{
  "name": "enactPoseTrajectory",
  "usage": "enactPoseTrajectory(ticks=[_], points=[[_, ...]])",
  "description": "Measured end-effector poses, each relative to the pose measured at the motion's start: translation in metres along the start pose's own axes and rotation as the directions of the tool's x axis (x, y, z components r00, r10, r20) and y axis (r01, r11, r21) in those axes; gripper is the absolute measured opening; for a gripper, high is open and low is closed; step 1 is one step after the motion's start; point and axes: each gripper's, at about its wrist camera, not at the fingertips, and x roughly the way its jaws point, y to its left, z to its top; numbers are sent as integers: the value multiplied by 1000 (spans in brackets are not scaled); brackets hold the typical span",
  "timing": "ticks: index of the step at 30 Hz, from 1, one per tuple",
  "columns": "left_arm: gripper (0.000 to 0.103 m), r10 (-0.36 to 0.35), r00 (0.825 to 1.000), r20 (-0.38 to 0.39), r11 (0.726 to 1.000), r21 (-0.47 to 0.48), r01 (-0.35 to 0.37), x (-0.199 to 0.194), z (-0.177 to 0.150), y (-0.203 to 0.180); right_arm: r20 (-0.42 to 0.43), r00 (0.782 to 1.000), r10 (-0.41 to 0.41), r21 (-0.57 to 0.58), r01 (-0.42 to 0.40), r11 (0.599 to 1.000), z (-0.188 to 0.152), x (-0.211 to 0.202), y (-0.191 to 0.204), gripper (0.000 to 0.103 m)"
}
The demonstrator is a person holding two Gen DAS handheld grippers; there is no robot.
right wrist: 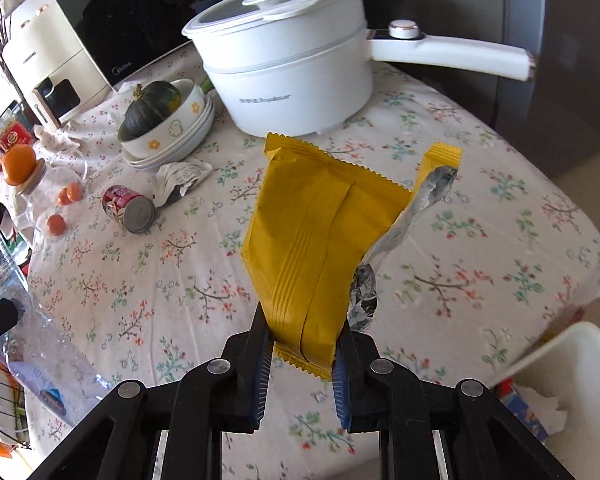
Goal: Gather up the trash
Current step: 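Carry the bottle and yellow wrapper over the white bin and release both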
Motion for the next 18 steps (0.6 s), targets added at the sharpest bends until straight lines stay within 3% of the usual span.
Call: enactPoseTrajectory(ticks=[9, 18], points=[[64, -106, 994, -35, 993, 55, 108, 24, -11, -56, -65, 996, -66, 124, 73, 990, -43, -47, -76, 23], [64, -181, 979, -93, 970, 144, 194, 61, -27, -123, -177, 979, -104, 260, 149, 954, -77, -56, -158, 24]])
